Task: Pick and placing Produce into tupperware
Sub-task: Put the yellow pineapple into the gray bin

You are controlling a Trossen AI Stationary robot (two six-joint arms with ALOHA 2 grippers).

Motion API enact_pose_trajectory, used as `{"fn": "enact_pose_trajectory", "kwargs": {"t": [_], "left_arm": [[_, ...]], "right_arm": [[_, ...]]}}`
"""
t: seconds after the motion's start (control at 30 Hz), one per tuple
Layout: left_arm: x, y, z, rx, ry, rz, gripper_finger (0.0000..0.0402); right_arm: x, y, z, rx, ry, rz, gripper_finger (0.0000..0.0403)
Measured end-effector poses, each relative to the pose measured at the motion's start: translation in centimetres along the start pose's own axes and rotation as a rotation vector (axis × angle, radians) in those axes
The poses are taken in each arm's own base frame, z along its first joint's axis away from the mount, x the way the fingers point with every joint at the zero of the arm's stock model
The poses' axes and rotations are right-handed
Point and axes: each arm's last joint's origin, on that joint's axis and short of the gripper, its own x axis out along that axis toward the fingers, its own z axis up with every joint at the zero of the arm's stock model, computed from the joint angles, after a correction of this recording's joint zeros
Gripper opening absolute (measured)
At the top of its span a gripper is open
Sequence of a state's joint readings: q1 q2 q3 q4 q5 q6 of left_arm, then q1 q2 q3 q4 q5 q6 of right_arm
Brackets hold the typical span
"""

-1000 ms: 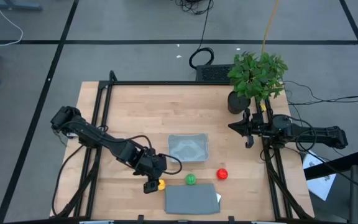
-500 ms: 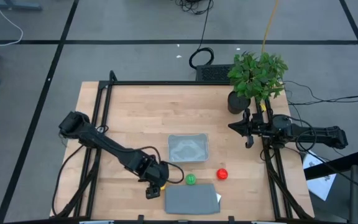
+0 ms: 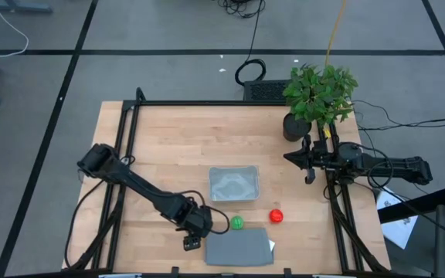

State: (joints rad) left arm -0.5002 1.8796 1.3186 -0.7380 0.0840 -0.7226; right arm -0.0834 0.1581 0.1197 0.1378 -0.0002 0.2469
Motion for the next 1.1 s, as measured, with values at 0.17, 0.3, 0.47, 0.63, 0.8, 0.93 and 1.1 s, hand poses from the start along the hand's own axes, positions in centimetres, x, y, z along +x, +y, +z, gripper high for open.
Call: {"fn": "enact_pose_trajectory", "kwargs": {"t": [0.17, 0.3, 0.47, 0.63, 0.8, 0.93, 1.1], "left_arm": [[1.2, -0.1, 0.3, 0.025, -0.008, -0.002, 0.0328], [1.6, -0.1, 0.4, 0.042, -0.008, 0.003, 0.0328], [1.6, -0.1, 0.4, 0.059, -0.007, 0.004, 0.0328], [1.6, -0.1, 0.5, 0.06, -0.023, 0.009, 0.0328], [2.4, 0.0, 0.5, 0.065, -0.017, 0.034, 0.0328], [3.0, 0.1, 0.5, 0.065, -0.009, 0.044, 0.0328], [2.9, -0.1, 0.7, 0.08, -0.032, 0.026, 0.0328]], "right_arm": [[0.0, 0.0, 0.0, 0.002, 0.004, -0.001, 0.0], [0.1, 0.0, -0.1, 0.002, 0.014, -0.004, 0.0], [0.2, -0.1, -0.2, 0.002, 0.025, -0.006, 0.0], [0.3, -0.1, -0.3, 0.002, 0.035, -0.009, 0.0], [0.3, -0.1, -0.3, 0.0, 0.035, -0.009, 0.0], [0.3, -0.1, -0.3, 0.0, 0.031, -0.008, 0.0], [0.3, -0.1, -0.3, 0.002, 0.031, -0.008, 0.0]]}}
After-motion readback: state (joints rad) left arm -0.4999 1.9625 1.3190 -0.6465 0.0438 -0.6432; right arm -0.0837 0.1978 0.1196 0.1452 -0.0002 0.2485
